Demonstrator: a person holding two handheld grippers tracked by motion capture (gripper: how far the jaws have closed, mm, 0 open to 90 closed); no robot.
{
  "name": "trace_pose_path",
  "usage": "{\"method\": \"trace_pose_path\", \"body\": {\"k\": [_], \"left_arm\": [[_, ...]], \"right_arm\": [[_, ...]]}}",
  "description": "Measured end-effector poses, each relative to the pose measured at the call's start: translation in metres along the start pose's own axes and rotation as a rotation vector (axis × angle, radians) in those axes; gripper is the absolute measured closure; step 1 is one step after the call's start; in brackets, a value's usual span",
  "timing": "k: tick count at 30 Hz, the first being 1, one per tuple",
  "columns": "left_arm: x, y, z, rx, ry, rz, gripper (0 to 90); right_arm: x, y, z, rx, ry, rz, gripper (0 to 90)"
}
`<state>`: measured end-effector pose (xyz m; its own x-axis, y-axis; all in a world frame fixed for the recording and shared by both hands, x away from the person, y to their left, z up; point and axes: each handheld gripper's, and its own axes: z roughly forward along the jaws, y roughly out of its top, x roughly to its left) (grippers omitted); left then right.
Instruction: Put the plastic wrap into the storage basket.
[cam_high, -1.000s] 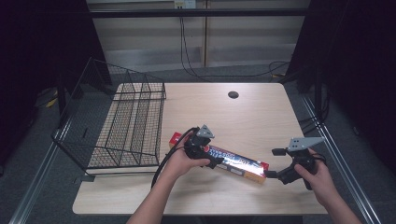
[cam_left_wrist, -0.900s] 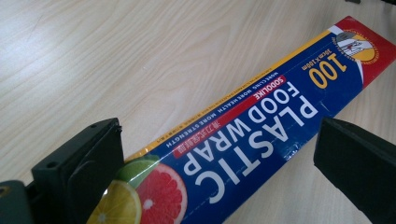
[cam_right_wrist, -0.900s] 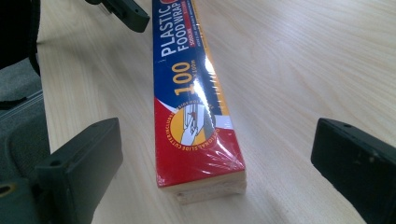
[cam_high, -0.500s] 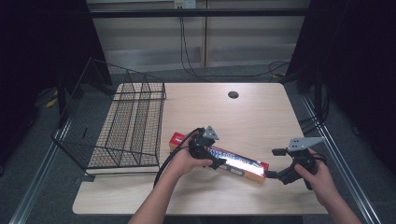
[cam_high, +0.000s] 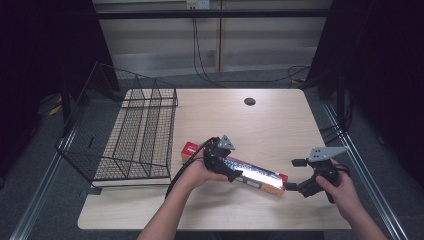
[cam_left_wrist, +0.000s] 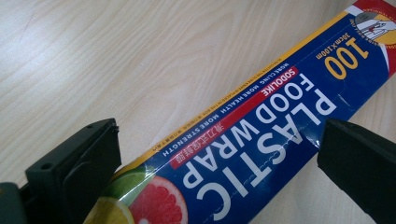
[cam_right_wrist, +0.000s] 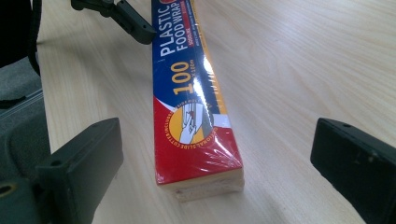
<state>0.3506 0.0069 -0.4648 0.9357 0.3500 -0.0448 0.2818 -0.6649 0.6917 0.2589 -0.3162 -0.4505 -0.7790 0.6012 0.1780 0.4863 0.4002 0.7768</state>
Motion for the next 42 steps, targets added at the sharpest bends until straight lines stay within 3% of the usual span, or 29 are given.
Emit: {"method": "trace_pose_path", "body": {"k": [5, 7, 10, 14, 16, 17, 23, 25, 28, 31, 32, 33, 34, 35, 39, 42], "left_arm": [[-0.002, 0.000, 0.002, -0.007, -0.013, 0.000, 0.0], [-0.003, 0.000, 0.002, 0.012, -0.022, 0.023, 0.0], [-0.007, -0.001, 0.003, 0.008, -0.036, 0.003, 0.0], [-0.010, -0.002, 0.000, 0.028, -0.043, 0.019, 2.4], [-0.012, -0.002, -0.002, 0.050, -0.046, 0.028, 4.6], [-0.015, -0.002, -0.003, 0.047, -0.042, 0.009, 5.2], [-0.026, -0.002, -0.010, 0.106, -0.037, 0.045, 10.7], [-0.031, -0.001, -0.011, 0.105, -0.036, 0.037, 13.6], [-0.034, 0.004, -0.014, 0.170, -0.031, 0.042, 16.3], [-0.035, 0.007, -0.015, 0.192, -0.016, 0.013, 19.0], [-0.035, 0.007, -0.014, 0.172, -0.001, -0.018, 20.2], [-0.032, 0.007, -0.016, 0.185, -0.006, -0.018, 21.8], [-0.031, 0.006, -0.016, 0.165, 0.005, -0.061, 23.2], [-0.026, 0.006, -0.019, 0.183, 0.002, -0.054, 24.8], [-0.016, 0.006, -0.022, 0.175, -0.006, -0.137, 30.8], [-0.013, 0.006, -0.023, 0.187, -0.029, -0.087, 31.0]], "right_arm": [[0.000, 0.000, -0.001, -0.002, 0.004, -0.001, 2.5], [0.000, 0.000, -0.001, -0.002, 0.005, -0.001, 2.5], [0.000, 0.000, -0.001, -0.004, 0.009, 0.000, 2.5], [-0.001, 0.000, -0.001, -0.006, 0.003, 0.003, 2.5], [-0.001, 0.000, -0.001, -0.006, 0.002, 0.004, 2.5], [-0.001, 0.000, -0.001, -0.006, 0.001, 0.004, 2.5], [-0.002, 0.000, -0.003, -0.012, 0.001, 0.010, 2.5], [-0.003, 0.001, -0.003, -0.015, 0.002, 0.014, 2.5], [-0.003, 0.001, -0.004, -0.018, -0.001, 0.017, 2.5], [-0.005, 0.001, -0.006, -0.023, -0.002, 0.023, 2.5], [-0.005, 0.000, -0.006, -0.024, -0.002, 0.025, 2.5], [-0.005, 0.000, -0.006, -0.023, -0.002, 0.024, 2.5], [-0.005, 0.000, -0.006, -0.021, 0.000, 0.024, 2.5], [-0.005, 0.000, -0.007, -0.022, 0.001, 0.023, 2.5], [-0.004, 0.000, -0.006, -0.022, 0.005, 0.021, 2.4], [-0.004, 0.001, -0.006, -0.023, 0.007, 0.018, 2.4]]}}
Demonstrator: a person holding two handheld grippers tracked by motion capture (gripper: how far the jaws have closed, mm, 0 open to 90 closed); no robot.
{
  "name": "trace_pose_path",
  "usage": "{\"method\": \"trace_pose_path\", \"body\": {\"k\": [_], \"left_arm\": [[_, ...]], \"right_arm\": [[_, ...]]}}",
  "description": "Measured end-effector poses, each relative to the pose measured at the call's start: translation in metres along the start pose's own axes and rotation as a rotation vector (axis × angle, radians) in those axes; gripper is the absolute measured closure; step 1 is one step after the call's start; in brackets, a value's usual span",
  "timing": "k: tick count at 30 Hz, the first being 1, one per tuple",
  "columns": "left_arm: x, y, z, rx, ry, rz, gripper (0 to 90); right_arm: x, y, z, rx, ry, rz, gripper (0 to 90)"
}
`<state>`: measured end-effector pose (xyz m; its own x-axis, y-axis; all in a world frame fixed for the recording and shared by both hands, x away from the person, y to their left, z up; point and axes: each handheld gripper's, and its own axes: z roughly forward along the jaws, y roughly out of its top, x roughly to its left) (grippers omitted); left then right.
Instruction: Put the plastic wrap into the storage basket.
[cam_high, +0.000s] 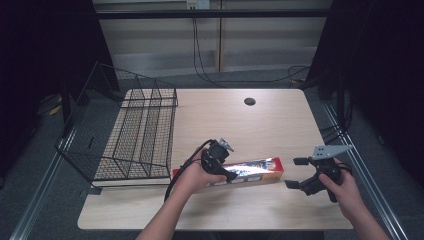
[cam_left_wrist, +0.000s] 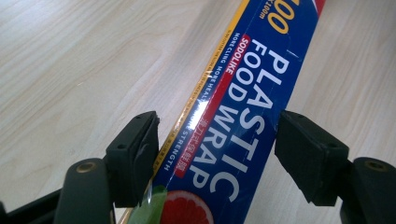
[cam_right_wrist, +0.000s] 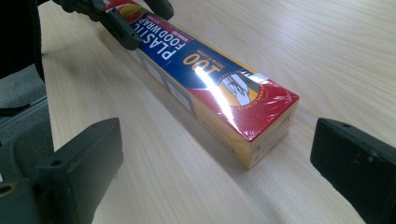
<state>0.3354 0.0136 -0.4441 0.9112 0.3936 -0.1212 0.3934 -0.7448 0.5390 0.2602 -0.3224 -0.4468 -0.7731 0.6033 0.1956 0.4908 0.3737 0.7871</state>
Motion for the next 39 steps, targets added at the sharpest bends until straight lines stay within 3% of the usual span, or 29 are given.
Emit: {"method": "trace_pose_path", "body": {"k": [4, 6, 7, 8, 9, 10, 11, 14, 16, 17, 18, 19, 21, 22, 25, 26, 27, 29, 30, 34, 39], "left_arm": [[-0.003, -0.002, 0.003, -0.009, 0.006, 0.042, 28.8], [-0.005, -0.002, 0.007, -0.009, -0.003, 0.063, 21.2], [-0.006, -0.002, 0.008, 0.000, 0.007, 0.061, 21.2], [-0.005, -0.002, 0.010, -0.002, 0.005, 0.033, 22.8], [-0.002, 0.000, 0.010, 0.018, -0.002, 0.054, 24.0], [-0.005, 0.000, 0.013, 0.001, -0.008, 0.025, 24.1], [-0.003, 0.002, 0.014, 0.046, -0.010, 0.071, 23.8], [-0.005, 0.006, 0.020, 0.053, -0.015, 0.051, 23.0], [-0.002, 0.008, 0.022, 0.092, -0.023, 0.088, 23.8], [-0.003, 0.008, 0.025, 0.077, -0.020, 0.077, 24.8], [-0.002, 0.009, 0.026, 0.103, -0.015, 0.110, 25.7], [-0.005, 0.009, 0.028, 0.086, -0.003, 0.085, 26.7], [-0.003, 0.012, 0.027, 0.119, -0.007, 0.112, 29.6], [-0.004, 0.012, 0.028, 0.110, -0.010, 0.108, 30.9], [-0.008, 0.015, 0.026, 0.146, -0.007, 0.076, 35.3], [-0.009, 0.017, 0.025, 0.151, 0.000, 0.082, 37.5], [-0.008, 0.018, 0.024, 0.167, 0.008, 0.065, 39.8], [-0.004, 0.018, 0.020, 0.171, -0.018, -0.007, 41.2], [-0.001, 0.019, 0.017, 0.171, -0.021, 0.002, 41.5], [0.004, 0.021, 0.004, 0.151, -0.004, -0.085, 41.7], [0.009, 0.028, -0.018, 0.125, 0.009, -0.128, 41.9]], "right_arm": [[-0.001, 0.000, 0.000, -0.003, -0.003, 0.004, 2.4], [-0.001, 0.000, -0.001, -0.003, -0.002, 0.006, 2.4], [-0.002, 0.000, -0.001, -0.003, -0.003, 0.009, 2.5], [-0.002, 0.000, -0.001, -0.005, -0.007, 0.009, 2.5], [-0.002, 0.000, -0.001, -0.006, -0.008, 0.009, 2.4], [-0.002, 0.000, -0.001, -0.007, -0.007, 0.009, 2.4], [-0.002, 0.000, -0.001, -0.006, -0.007, 0.010, 2.4], [-0.002, 0.000, -0.001, -0.004, -0.003, 0.009, 2.4], [-0.002, 0.000, -0.001, -0.008, -0.007, 0.008, 2.4], [-0.002, 0.000, -0.001, -0.010, -0.008, 0.007, 2.4], [-0.002, 0.000, -0.002, -0.011, -0.008, 0.009, 2.4], [-0.003, -0.001, -0.002, -0.011, -0.008, 0.009, 2.4], [-0.003, -0.001, -0.002, -0.013, -0.010, 0.009, 2.4], [-0.003, -0.001, -0.002, -0.013, -0.011, 0.010, 2.3], [-0.003, -0.001, -0.002, -0.015, -0.010, 0.013, 2.3], [-0.003, -0.001, -0.003, -0.015, -0.008, 0.012, 2.3], [-0.003, 0.000, -0.003, -0.017, -0.007, 0.012, 2.3], [-0.004, 0.000, -0.004, -0.023, -0.013, 0.017, 2.2], [-0.004, 0.000, -0.004, -0.025, -0.013, 0.017, 2.2], [-0.004, 0.000, -0.004, -0.027, -0.011, 0.017, 2.2], [-0.003, 0.000, -0.003, -0.023, -0.002, 0.013, 2.2]]}}
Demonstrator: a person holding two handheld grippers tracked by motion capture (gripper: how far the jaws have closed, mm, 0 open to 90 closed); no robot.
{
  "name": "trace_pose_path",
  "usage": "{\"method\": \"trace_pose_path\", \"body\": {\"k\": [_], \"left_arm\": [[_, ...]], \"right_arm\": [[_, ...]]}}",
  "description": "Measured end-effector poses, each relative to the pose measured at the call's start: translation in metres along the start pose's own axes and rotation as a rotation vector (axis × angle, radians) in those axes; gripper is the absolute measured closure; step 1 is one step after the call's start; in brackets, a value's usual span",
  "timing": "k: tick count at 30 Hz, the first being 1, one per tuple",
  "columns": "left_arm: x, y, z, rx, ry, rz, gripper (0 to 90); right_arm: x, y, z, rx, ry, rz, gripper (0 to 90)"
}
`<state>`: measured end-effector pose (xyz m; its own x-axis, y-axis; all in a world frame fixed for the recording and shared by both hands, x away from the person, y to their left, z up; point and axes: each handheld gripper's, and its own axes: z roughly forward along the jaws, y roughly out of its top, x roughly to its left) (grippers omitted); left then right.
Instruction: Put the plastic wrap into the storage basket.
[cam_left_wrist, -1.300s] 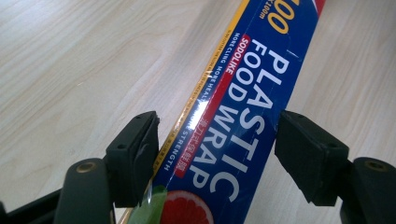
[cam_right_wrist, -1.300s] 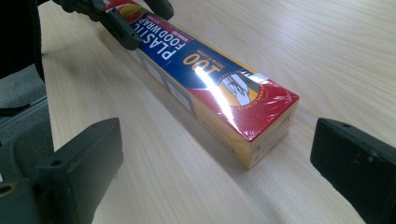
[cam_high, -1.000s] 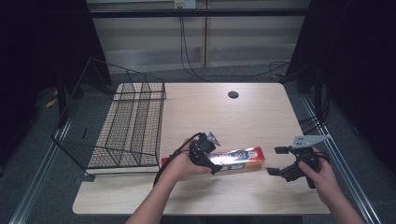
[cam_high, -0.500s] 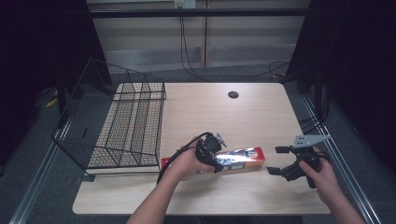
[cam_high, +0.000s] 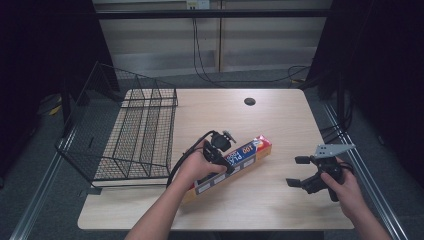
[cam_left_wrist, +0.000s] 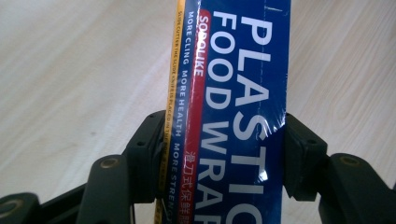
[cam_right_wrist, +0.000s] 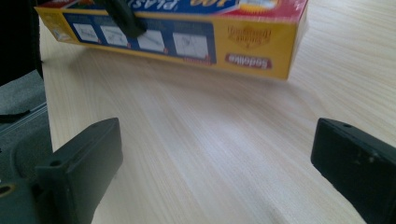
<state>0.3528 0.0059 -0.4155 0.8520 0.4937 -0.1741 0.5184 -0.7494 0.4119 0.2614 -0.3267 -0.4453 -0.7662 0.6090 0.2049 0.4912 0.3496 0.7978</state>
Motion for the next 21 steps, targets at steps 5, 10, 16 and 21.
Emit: {"method": "trace_pose_path", "body": {"k": [5, 10, 16, 21], "left_arm": [[0.002, 0.004, -0.019, -0.011, 0.011, -0.039, 42.0], [0.005, 0.007, -0.034, -0.021, 0.029, -0.070, 42.1], [0.010, 0.009, -0.051, -0.036, 0.033, -0.113, 42.2], [0.013, 0.009, -0.064, -0.050, 0.041, -0.143, 42.1]], "right_arm": [[0.000, 0.000, 0.000, -0.004, 0.000, -0.001, 2.0], [0.001, 0.000, 0.002, -0.003, 0.004, -0.006, 2.1], [0.001, 0.000, 0.002, 0.001, 0.002, -0.007, 2.1], [0.002, 0.000, 0.002, -0.002, 0.007, -0.011, 2.0]]}}
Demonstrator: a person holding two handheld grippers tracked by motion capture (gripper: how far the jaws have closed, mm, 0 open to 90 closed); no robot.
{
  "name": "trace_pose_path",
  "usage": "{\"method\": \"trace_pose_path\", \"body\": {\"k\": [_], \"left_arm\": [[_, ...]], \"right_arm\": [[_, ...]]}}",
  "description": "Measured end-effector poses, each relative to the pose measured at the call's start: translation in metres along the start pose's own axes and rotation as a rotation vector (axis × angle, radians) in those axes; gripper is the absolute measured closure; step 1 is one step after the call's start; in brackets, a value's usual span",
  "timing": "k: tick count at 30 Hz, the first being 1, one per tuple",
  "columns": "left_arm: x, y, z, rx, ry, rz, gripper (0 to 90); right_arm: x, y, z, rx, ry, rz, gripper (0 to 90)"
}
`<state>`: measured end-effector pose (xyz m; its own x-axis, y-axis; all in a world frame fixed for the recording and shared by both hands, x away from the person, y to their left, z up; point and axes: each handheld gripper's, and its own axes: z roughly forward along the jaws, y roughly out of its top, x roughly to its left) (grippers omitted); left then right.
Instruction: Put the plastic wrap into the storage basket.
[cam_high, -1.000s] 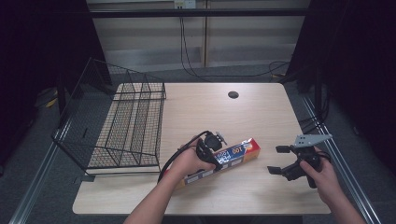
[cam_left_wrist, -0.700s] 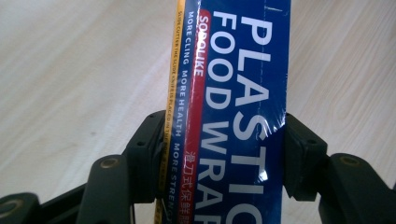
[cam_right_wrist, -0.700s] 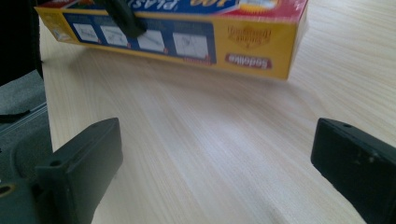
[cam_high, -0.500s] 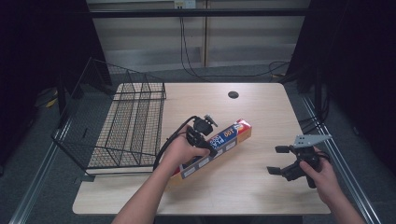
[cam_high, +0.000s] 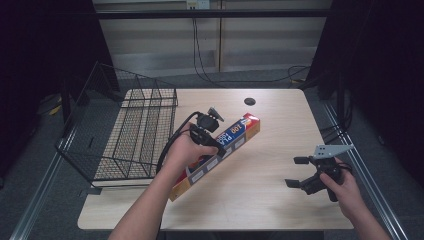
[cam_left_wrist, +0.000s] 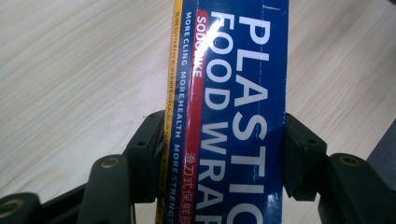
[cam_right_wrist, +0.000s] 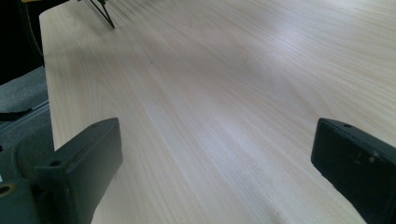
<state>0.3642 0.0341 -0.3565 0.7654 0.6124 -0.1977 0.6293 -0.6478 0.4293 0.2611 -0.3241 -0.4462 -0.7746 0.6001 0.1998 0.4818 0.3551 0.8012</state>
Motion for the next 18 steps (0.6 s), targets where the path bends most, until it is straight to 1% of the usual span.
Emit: {"method": "trace_pose_path", "body": {"k": [1, 2, 3, 4, 5, 7, 8, 9, 10, 11, 12, 13, 14, 15, 16, 17, 18], "left_arm": [[0.001, 0.000, -0.002, -0.003, -0.001, 0.000, 42.1], [0.001, 0.000, -0.005, -0.003, -0.003, -0.015, 42.2], [0.002, 0.000, -0.007, -0.012, 0.000, -0.023, 42.2], [0.003, 0.000, -0.008, -0.018, 0.009, -0.022, 42.2], [0.004, 0.001, -0.011, -0.004, 0.015, -0.026, 42.2], [0.005, 0.001, -0.014, -0.026, 0.021, -0.053, 42.2], [0.005, 0.002, -0.017, -0.010, 0.023, -0.055, 42.2], [0.006, 0.002, -0.018, -0.008, 0.026, -0.064, 42.3], [0.007, 0.002, -0.020, -0.013, 0.029, -0.062, 42.2], [0.007, 0.003, -0.022, -0.012, 0.028, -0.071, 42.2], [0.010, 0.004, -0.025, -0.003, 0.027, -0.042, 42.2], [0.010, 0.004, -0.026, -0.008, 0.031, -0.067, 42.3], [0.011, 0.004, -0.029, -0.008, 0.029, -0.071, 42.2], [0.012, 0.005, -0.030, -0.014, 0.032, -0.076, 42.3], [0.013, 0.006, -0.033, -0.007, 0.038, -0.071, 42.3], [0.012, 0.006, -0.035, -0.015, 0.043, -0.079, 42.3], [0.013, 0.007, -0.038, -0.008, 0.048, -0.080, 42.3]], "right_arm": [[0.000, 0.000, 0.000, -0.001, 0.000, 0.000, 2.1], [0.000, 0.000, -0.001, -0.002, -0.002, 0.001, 2.1], [0.000, 0.000, -0.001, -0.004, -0.003, 0.000, 2.1], [0.000, 0.000, -0.001, -0.004, -0.004, 0.000, 2.1], [0.000, 0.000, -0.001, -0.005, -0.005, 0.001, 2.1], [0.000, 0.000, -0.001, -0.005, -0.003, 0.002, 2.1], [0.000, 0.000, -0.001, -0.007, -0.006, 0.001, 2.1], [0.000, 0.000, -0.001, -0.005, -0.004, 0.001, 2.1], [0.000, 0.000, -0.001, -0.005, -0.003, 0.001, 2.1], [0.000, 0.000, -0.001, -0.004, -0.004, 0.000, 2.1], [0.000, 0.000, -0.001, -0.003, -0.004, 0.000, 2.0], [0.000, 0.000, -0.001, -0.001, -0.004, 0.000, 2.1], [0.000, 0.000, -0.001, -0.001, -0.003, 0.001, 2.1], [0.000, 0.000, -0.001, -0.002, -0.004, 0.000, 2.1], [0.000, 0.000, -0.001, -0.003, -0.004, 0.000, 2.1], [0.000, 0.000, -0.001, -0.004, -0.004, 0.000, 2.0], [0.000, 0.000, -0.001, -0.004, -0.003, 0.001, 2.1]]}}
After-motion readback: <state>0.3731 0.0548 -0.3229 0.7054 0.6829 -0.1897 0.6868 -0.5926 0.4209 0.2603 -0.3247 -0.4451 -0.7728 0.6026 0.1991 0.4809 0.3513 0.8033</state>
